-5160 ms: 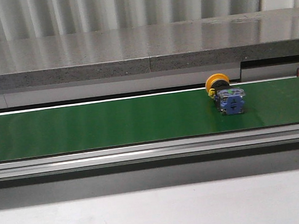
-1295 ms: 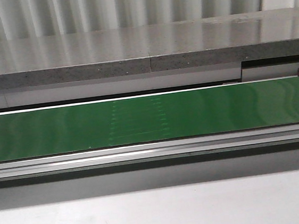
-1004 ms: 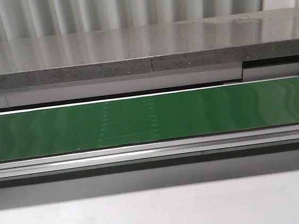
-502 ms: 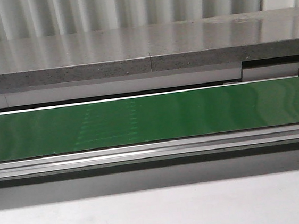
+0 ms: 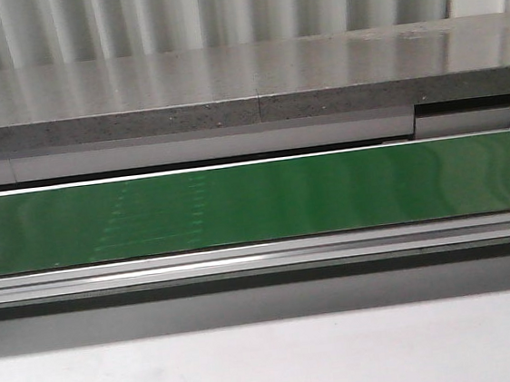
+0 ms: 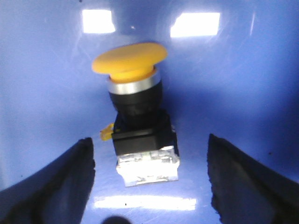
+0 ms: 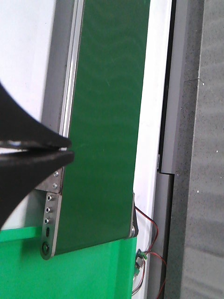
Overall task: Move button from right to left
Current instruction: 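Lower the button into the blue tray and open the left gripper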
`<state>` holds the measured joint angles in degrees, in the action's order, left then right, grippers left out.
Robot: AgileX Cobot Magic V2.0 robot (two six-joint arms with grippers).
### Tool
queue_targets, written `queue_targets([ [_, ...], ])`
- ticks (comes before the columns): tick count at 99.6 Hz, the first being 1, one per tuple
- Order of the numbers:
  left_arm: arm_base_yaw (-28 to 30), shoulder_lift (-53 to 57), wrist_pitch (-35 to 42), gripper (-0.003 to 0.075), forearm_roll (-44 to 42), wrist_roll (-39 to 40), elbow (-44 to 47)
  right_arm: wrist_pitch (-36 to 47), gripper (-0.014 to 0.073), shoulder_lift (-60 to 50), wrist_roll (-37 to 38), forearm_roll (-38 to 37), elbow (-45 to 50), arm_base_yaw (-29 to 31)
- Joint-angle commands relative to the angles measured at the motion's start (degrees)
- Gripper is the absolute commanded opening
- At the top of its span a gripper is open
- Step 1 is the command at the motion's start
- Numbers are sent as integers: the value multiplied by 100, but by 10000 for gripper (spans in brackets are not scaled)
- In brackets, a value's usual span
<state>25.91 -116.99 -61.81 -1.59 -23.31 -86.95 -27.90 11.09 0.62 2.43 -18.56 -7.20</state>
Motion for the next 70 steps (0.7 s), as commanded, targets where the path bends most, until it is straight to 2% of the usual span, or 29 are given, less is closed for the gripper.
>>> queue_targets([
  [1, -5, 646, 310, 412, 388, -3, -150, 458, -67, 47, -62, -33, -153, -1],
  [15, -79, 1231, 742, 270, 644, 8, -150, 458, -67, 47, -62, -33, -153, -1],
  [36, -523, 2069, 1150, -23, 804, 250, -9, 458, -67, 47, -62, -33, -153, -1],
  [70, -1758, 3178, 2013, -21, 804, 1061, 1011, 458, -67, 47, -62, -33, -153, -1],
])
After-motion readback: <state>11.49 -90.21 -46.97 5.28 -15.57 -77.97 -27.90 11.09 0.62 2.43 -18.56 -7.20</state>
